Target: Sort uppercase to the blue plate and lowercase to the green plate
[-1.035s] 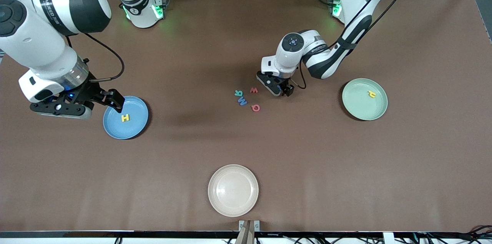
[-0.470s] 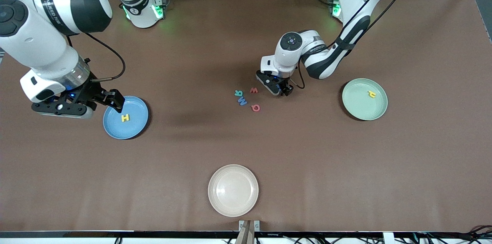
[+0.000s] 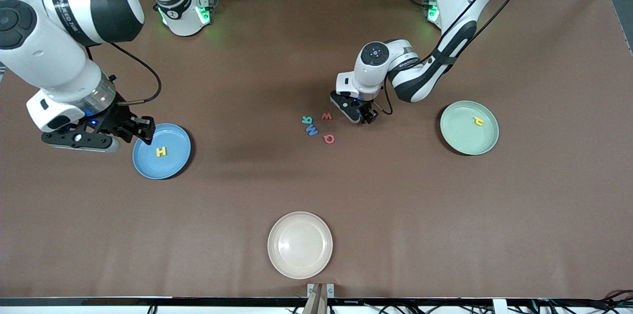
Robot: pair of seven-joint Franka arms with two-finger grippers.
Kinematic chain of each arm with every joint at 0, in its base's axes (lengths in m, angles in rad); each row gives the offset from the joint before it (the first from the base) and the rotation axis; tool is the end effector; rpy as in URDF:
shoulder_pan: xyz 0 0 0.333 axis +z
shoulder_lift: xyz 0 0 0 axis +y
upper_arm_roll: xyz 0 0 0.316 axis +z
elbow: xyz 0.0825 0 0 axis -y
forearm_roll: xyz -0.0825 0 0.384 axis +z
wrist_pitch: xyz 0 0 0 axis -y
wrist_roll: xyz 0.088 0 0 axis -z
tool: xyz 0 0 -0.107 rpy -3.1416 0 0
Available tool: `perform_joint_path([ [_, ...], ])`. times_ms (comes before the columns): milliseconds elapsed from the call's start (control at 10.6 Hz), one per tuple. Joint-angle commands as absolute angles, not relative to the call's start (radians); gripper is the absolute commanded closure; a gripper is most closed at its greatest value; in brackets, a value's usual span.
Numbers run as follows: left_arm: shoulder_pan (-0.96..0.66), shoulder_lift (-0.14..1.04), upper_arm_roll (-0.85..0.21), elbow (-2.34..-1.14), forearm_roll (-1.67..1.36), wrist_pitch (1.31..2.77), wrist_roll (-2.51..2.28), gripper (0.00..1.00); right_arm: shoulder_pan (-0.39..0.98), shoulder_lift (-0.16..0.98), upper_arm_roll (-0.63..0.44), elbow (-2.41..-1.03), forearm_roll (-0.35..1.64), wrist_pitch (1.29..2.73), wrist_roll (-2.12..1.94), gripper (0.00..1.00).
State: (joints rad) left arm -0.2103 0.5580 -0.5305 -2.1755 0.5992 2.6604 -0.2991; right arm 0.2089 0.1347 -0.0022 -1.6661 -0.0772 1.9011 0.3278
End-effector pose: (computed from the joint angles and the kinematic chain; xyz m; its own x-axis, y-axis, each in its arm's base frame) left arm 0.3940 -0.3933 0.1684 0.6201 -0.7820 0.0627 -0.7832 -0.6217 -0.0078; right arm 0.6032 0.1208 0.5304 0.9883 -0.0965 0.1182 -0.1018 -0.9940 0.0394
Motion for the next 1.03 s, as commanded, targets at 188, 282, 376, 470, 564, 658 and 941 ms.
perform_joint_path([
  [188,-0.213,0.561,-0.526,-2.174,0.653,2.657,-0.333,0.41,0.157,0.095,-0.005,-1.661,-0.057,1.841,0.252,0.4],
  [282,-0.213,0.561,-0.526,-2.174,0.653,2.657,-0.333,0.46,0.143,0.084,-0.006,-1.661,-0.031,1.821,0.223,0.33],
  [376,-0.215,0.561,-0.526,-2.172,0.653,2.655,-0.333,0.51,0.127,0.071,-0.018,-1.661,0.0,1.813,0.189,0.25],
  [470,-0.215,0.561,-0.526,-2.172,0.653,2.657,-0.333,0.55,0.118,0.061,-0.024,-1.661,0.006,1.81,0.152,0.14],
  [564,-0.215,0.561,-0.526,-2.172,0.653,2.657,-0.333,0.58,0.103,0.058,-0.025,-1.661,0.006,1.801,0.132,0.13],
  [658,-0.215,0.561,-0.526,-2.172,0.653,2.655,-0.333,0.6,0.1,0.058,-0.026,-1.661,0.006,1.801,0.13,0.11],
  [941,-0.209,0.56,-0.525,-2.171,0.653,2.655,-0.324,0.69,0.092,0.064,-0.023,-1.658,0.008,1.805,0.13,0.12],
])
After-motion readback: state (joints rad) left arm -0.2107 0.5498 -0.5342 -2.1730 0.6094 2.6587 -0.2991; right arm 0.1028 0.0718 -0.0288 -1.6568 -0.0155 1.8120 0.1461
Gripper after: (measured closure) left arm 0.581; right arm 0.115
